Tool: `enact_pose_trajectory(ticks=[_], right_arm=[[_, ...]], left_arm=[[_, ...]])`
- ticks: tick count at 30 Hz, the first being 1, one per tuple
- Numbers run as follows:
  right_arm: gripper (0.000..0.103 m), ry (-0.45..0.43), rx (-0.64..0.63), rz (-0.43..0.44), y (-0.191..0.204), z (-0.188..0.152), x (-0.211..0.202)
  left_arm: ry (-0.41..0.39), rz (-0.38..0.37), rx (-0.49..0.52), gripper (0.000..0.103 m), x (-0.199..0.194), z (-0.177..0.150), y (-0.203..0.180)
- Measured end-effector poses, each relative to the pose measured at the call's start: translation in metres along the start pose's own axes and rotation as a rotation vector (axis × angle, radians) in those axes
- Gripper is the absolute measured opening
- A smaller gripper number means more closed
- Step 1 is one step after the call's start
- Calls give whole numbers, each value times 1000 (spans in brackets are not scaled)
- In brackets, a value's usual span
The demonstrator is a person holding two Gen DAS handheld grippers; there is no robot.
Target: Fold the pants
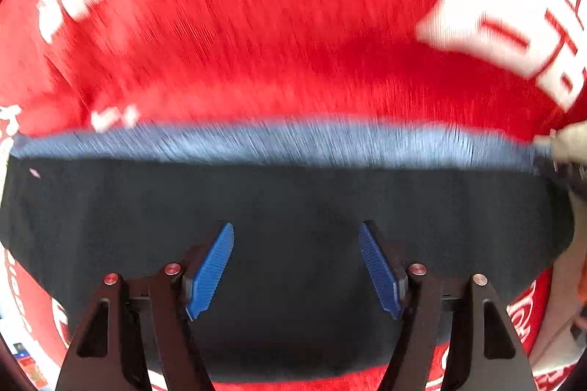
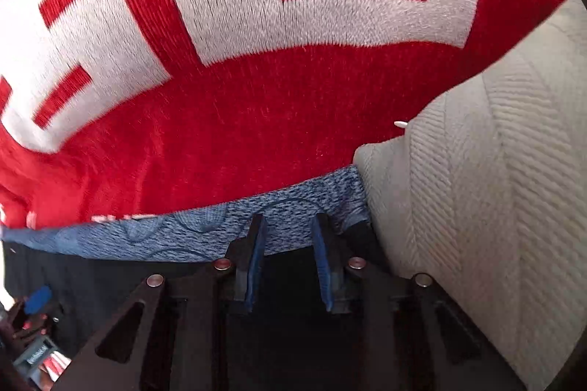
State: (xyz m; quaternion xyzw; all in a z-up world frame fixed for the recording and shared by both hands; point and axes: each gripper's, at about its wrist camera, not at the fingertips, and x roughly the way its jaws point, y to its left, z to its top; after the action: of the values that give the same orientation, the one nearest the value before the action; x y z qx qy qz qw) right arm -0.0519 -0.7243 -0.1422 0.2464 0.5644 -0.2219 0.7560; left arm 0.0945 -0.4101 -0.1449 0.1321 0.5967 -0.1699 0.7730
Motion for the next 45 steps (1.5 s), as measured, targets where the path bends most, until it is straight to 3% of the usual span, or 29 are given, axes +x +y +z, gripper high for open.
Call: enact_pose_trajectory(ticks=[3, 7, 9, 12, 15, 17, 24, 29, 37, 45], right_arm=[[39, -19, 4, 68, 1, -10, -21], [49, -21, -71, 65, 10, -37, -30], [51, 18, -73, 38, 5, -50, -17], [52, -3, -16, 92, -10, -61, -14], [54, 7, 7, 81, -16, -67, -25], [58, 7, 48, 119, -20, -78, -35], [61, 87, 97, 188, -13, -137, -49], [61, 142, 99, 201, 12, -176, -48], [61, 143, 93, 223, 76, -202, -50], [60, 152, 135, 491, 186, -222, -47]], left_arm=[[-12, 39, -30, 72, 5, 20, 19], [26, 147, -80, 72, 35, 28, 51], [29, 130, -135, 88, 44, 27, 73], [43, 142, -165, 92, 42, 23, 92], [61, 167, -183, 92, 28, 13, 108], [69, 173, -183, 92, 14, 1, 113], [92, 148, -165, 92, -29, -60, 117], [108, 133, -117, 92, -40, -92, 123], [90, 67, -126, 92, -49, -100, 169], [39, 101, -57, 92, -52, -90, 256]])
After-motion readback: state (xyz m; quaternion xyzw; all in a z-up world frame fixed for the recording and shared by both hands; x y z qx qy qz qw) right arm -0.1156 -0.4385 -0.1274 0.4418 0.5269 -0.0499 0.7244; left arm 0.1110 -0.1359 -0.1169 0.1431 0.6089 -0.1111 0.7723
